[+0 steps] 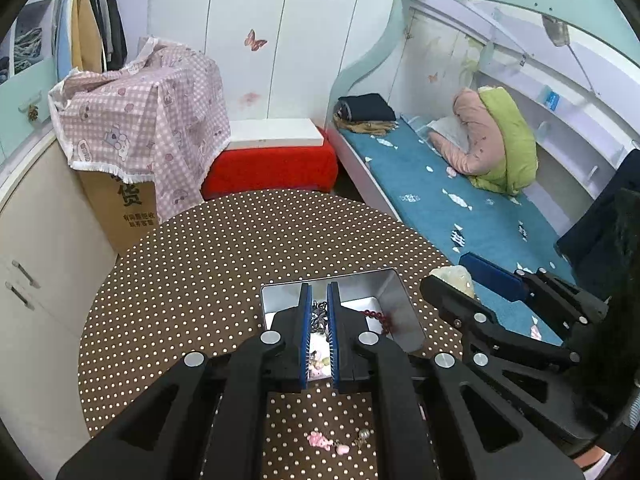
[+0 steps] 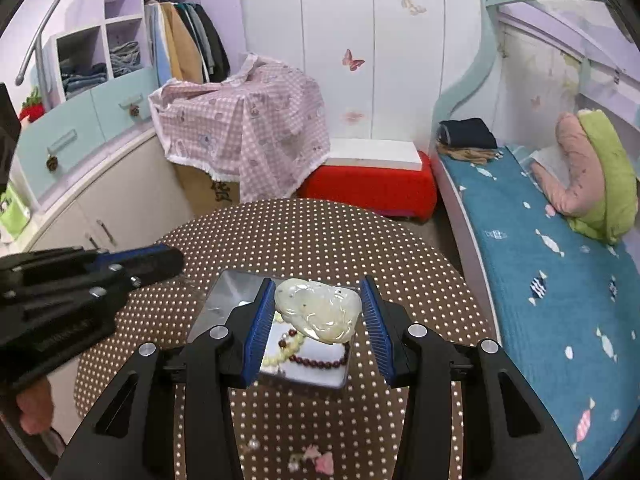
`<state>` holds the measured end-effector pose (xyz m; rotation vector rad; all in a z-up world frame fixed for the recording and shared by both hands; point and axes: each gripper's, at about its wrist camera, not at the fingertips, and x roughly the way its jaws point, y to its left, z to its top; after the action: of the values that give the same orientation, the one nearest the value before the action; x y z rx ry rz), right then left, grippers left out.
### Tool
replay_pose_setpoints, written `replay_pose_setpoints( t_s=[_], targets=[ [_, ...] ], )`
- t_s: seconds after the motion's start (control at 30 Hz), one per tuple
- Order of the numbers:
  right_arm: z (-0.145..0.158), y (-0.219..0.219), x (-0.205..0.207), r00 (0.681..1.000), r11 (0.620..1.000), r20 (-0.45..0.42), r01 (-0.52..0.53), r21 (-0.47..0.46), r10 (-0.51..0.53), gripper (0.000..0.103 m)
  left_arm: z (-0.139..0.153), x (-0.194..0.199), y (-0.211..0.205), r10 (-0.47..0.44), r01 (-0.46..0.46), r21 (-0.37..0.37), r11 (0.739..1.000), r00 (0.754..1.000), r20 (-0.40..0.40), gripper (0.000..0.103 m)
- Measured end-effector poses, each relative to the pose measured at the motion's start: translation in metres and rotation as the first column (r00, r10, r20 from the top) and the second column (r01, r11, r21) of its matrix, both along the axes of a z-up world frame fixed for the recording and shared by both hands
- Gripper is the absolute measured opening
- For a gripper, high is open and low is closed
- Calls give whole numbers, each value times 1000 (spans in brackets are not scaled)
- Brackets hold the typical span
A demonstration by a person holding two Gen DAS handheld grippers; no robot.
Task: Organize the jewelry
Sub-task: 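Carry the chain charm and jade stone into the tin and open both tools, then withdraw both tools from the tin toward the remaining earrings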
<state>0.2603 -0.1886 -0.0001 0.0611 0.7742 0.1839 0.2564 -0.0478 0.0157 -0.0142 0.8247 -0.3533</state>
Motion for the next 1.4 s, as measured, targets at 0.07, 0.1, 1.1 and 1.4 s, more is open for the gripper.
replay_pose_setpoints(
  t_s=[0.07,0.1,1.1,1.4],
  targets=[
    [-2,0,7,1000,1000,-16,-10,15,10,44,-5,7,0,-4,4,-1,1000,1000,-16,7],
    [-3,-1,10,1000,999,-24,-13,34,14,45,-7,8,0,-1,1,-2,1000,1000,-22,7],
    [-19,-6,-4,997,999,-69,39,7,-38,85,-40,-10,27,33,-26,68,997,995,-90,46],
    [-40,-1,-38,999,999,-52,12,35,-10,85,-69,-30,48,71,-58,81,995,985,-157,46]
  ],
)
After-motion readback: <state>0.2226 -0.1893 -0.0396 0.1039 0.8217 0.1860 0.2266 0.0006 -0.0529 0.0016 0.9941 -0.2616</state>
